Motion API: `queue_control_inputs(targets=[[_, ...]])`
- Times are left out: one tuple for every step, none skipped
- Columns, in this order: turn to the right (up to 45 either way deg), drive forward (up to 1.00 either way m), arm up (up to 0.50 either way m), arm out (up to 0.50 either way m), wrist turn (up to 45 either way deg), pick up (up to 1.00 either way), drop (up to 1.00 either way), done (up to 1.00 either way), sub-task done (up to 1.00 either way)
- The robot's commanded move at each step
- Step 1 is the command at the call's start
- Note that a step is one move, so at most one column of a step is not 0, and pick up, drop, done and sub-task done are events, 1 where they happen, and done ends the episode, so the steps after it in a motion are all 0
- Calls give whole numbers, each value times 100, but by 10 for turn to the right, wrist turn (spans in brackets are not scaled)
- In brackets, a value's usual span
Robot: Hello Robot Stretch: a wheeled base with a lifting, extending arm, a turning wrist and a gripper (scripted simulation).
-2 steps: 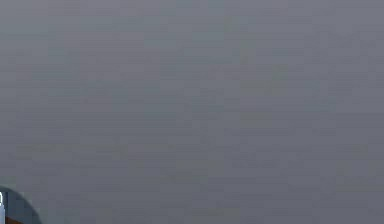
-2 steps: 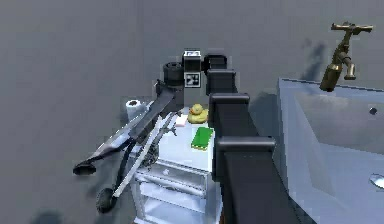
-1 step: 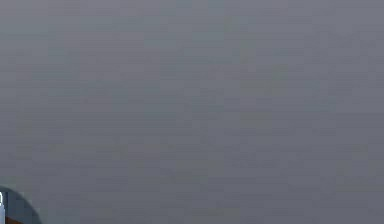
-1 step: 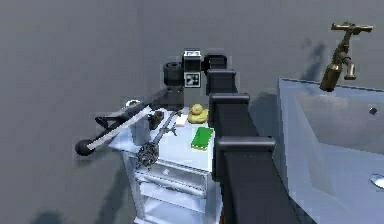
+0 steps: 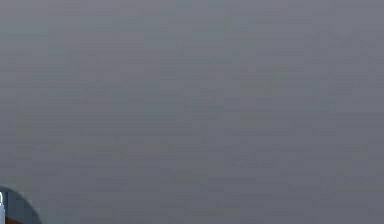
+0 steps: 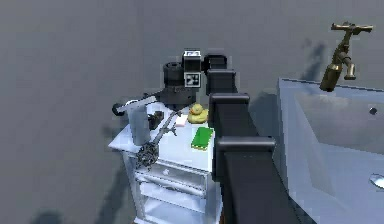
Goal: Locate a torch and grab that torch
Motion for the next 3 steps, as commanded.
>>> queue_control_inputs(targets=[[0, 0, 0, 0, 30, 0, 0, 0, 0], [0, 0, -28, 0, 0, 0, 0, 0, 0], [0, 0, 0, 0, 0, 100, 0, 0, 0]])
